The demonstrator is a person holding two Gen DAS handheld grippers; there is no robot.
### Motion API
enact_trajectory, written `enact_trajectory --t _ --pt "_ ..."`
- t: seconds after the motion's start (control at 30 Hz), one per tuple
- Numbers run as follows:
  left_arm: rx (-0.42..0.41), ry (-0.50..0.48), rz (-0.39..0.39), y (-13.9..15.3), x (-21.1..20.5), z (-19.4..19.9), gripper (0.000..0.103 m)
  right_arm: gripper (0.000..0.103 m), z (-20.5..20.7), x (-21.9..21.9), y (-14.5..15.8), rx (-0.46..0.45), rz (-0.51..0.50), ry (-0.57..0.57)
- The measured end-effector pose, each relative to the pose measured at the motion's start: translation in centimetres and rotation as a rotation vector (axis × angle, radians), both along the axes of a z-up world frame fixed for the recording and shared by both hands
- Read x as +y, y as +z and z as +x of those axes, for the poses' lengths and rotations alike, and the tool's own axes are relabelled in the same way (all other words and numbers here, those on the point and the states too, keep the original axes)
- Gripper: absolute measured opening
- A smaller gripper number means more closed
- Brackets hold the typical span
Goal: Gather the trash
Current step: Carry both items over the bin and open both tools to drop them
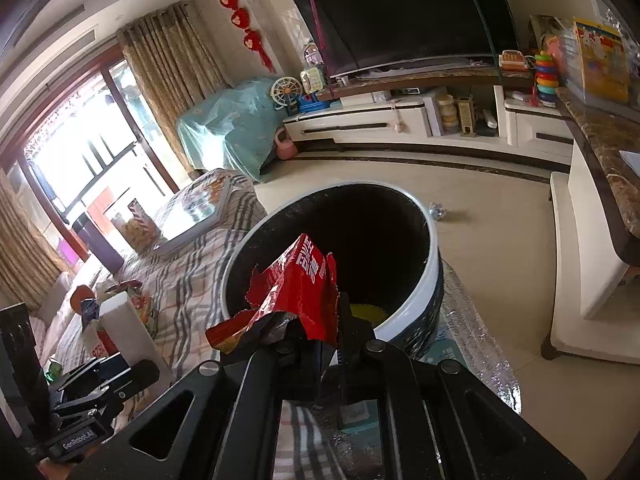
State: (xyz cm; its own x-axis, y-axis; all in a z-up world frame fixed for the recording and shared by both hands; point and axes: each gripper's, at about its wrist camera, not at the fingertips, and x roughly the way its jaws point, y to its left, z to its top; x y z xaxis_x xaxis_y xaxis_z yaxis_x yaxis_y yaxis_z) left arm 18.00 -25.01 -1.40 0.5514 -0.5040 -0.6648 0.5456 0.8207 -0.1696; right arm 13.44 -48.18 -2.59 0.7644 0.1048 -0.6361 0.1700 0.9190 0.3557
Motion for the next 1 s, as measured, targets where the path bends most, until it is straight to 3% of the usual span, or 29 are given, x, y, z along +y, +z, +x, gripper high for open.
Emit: enact_trajectory --t 0.53,1.0 --pt "-0.015 -0.072 0.043 0.7 -5.8 3.4 0.047 0.006 2.9 -2.6 0.0 0.024 -0.015 -0.023" --pt "0.029 -0.074 0.055 0.2 -7.1 5.5 0.052 0.013 5.0 -3.0 -0.6 0.084 -0.052 -0.013"
